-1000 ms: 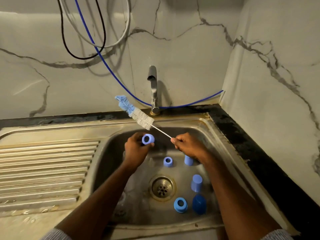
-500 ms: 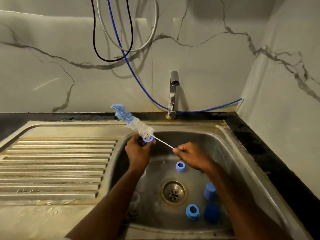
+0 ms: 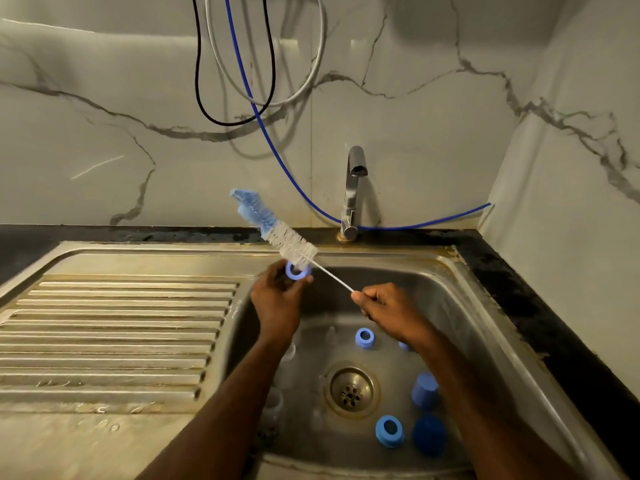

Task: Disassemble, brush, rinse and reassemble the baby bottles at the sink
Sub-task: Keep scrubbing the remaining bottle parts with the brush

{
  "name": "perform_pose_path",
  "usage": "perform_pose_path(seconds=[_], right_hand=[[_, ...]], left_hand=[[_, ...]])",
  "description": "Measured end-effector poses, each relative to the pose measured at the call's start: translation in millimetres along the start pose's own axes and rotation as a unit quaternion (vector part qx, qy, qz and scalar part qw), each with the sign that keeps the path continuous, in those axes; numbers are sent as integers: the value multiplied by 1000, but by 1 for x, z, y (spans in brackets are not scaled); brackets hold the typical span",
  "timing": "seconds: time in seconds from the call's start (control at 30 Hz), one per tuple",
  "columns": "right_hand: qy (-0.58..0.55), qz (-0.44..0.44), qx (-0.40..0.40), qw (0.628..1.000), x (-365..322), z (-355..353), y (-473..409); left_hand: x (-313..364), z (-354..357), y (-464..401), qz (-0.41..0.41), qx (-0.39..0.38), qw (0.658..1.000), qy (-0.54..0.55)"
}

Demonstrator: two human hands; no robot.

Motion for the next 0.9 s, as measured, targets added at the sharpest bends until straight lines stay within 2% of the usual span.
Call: perform_pose_path(seconds=[0.1,0.2,0.3,0.37,0.5,0.57,0.7,0.83,0.9], right_hand=[[-8,12,-31,999,16,-12,3],[-3,14,-54,998,13,-5,5],[-11,0,-8,1000,-2,4,1],[-14,2,0,1000,0,0,-1],[-40,24,-54,997,21,-16,5],[-40,30,-66,997,18,-12,6],[-25,7,-9,1000,6,1,-2],[-59,19,-51,997,13,-15,5],[-60,30,-74,995,15,-18,9]], left_hand=[[-2,-14,-11,-23,53,998,16],[-1,-14,-8,-7,3,1000,-4],[2,-2,2,21,-51,998,-16],[3,-1,1,25,-47,999,-8],[5,-16,-12,11,8,1000,12],[3,-14,-10,19,-17,1000,-7],[0,3,0,50,-72,996,-34],[3,-8,-9,31,-16,999,-4],[0,-13,-12,24,-16,1000,-4]])
Point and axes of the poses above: each hand's wrist, its own y-axis away from the middle knuckle, its own z-axis out of the palm, x = y × z, the point moved 2 cm from there along -y, towards the middle knuckle, and after that the axes turned 5 degrees about y, right-handed, at the moved point
